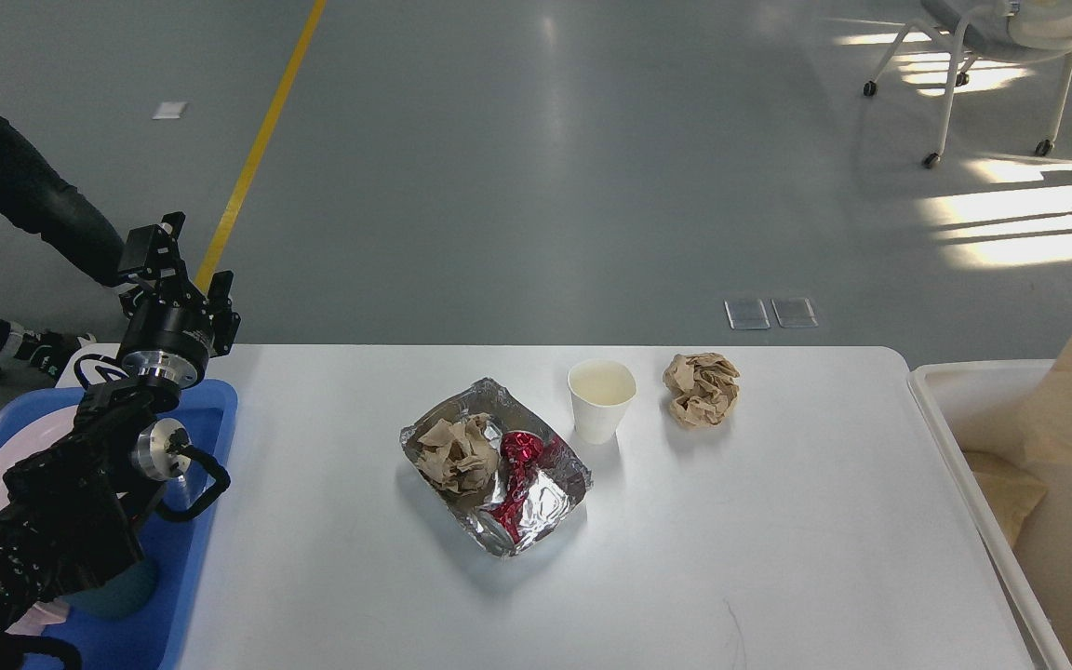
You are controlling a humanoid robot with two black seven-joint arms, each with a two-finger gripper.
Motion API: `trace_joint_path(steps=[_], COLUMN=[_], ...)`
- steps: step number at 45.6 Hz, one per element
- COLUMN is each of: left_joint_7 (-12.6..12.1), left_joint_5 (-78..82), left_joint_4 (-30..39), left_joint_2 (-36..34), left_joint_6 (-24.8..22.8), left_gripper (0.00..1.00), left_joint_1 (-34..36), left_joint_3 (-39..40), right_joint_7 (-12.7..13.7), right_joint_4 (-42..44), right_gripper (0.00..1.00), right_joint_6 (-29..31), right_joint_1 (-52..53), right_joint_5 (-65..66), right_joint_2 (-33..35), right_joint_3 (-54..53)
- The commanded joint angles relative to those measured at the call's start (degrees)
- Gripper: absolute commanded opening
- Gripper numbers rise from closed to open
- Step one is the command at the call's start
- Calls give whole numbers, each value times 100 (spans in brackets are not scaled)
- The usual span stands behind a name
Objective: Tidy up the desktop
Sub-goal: 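Grasp the brown paper bag and drop it into the white bin, then move the right gripper to the edge of the foil tray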
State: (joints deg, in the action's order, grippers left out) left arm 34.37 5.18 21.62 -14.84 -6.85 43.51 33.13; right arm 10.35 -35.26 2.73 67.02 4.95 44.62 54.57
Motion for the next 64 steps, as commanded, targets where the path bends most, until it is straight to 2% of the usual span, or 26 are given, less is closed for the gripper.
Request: trace_joint_path(steps=[1,14,22,32,37,45,50,57,64], left_joint_7=[0,0,0,0,0,0,0,0,0], left_joint_5=[0,0,0,0,0,0,0,0,0], left_joint_4=[0,0,0,0,0,0,0,0,0], left_joint_2=[-1,-1,-1,-1,-1,-1,8,-1,-1], left_joint_6=[0,0,0,0,0,0,0,0,0], left_gripper=[97,97,97,97,97,97,97,97,97], left_joint_1=[0,0,0,0,0,0,0,0,0], left_joint_3=[0,0,0,0,0,0,0,0,0], right_joint_7=[11,11,11,11,11,11,11,11,11], right_joint_4=[72,19,-112,-762,-1096,-1290,-1483,-2238,-3310], right_gripper=[100,100,100,100,100,100,100,100,100], right_joint_6=[-211,-211,-88,263,912,2810,3698,4341,4509], right_joint_1=[-409,-226,785,2147,2797,3879,4388,5267,6120], right_joint_5=[-20,-29,-46,-73,-73,-309,-652,-899,-995], right_joint_2=[-129,-277,-620,-1332,-1763,-2536,-2879,-2950,-2783], right_joint_3=[-148,-148,54,177,177,116,168,168,98])
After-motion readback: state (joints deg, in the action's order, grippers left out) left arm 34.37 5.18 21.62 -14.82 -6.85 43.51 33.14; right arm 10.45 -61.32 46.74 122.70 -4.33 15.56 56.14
